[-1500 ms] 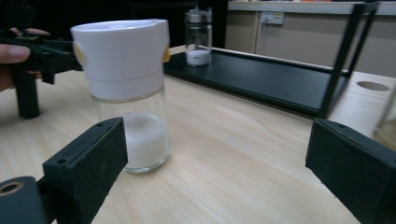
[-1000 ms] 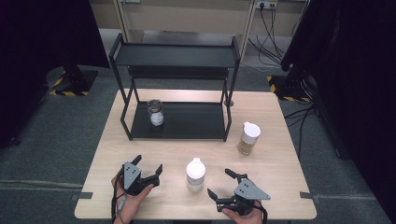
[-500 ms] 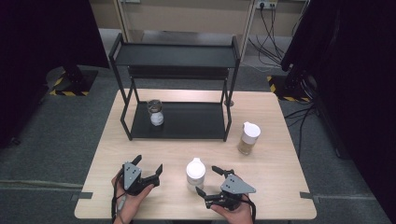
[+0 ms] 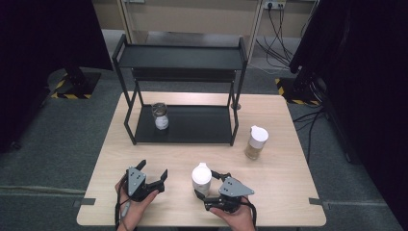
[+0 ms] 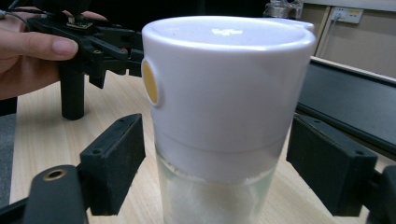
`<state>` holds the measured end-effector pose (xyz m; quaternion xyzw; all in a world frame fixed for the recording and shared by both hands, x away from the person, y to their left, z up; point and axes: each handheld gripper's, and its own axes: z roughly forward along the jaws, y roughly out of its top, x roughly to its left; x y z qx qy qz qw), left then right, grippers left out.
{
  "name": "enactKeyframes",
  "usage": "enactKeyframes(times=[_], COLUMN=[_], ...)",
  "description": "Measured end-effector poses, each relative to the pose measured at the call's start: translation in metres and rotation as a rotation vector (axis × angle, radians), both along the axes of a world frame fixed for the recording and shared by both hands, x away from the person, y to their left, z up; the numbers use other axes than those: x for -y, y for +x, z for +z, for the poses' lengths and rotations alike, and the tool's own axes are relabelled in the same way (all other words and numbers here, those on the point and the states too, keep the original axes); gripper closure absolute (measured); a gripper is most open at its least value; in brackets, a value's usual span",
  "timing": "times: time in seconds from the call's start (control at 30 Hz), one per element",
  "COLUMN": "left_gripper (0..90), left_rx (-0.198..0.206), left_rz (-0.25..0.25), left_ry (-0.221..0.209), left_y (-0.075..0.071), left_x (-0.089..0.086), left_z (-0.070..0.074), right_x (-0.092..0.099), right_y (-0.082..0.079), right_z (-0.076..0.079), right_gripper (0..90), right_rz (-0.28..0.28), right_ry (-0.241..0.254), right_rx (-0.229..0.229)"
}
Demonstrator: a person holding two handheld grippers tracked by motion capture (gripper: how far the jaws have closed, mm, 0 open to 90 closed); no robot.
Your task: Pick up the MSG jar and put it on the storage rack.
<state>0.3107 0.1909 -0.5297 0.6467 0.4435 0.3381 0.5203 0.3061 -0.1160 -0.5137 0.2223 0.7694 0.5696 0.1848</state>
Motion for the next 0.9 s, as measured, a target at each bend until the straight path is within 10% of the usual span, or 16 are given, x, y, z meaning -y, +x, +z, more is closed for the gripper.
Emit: enactKeyframes(times=[0.9], left_gripper=[9.9], left_rx=[0.002], left_rz=[-0.006], left_ry=[0.003], left_y=[-0.0003], left_x=[0.0001], left_z=[0.0000], right_x=[-0.0029], right_y=[0.0032], right_z=[-0.0013], right_gripper=[30.8], right_rz=[-0.021], right_ry=[0.029], right_rx=[-0.031])
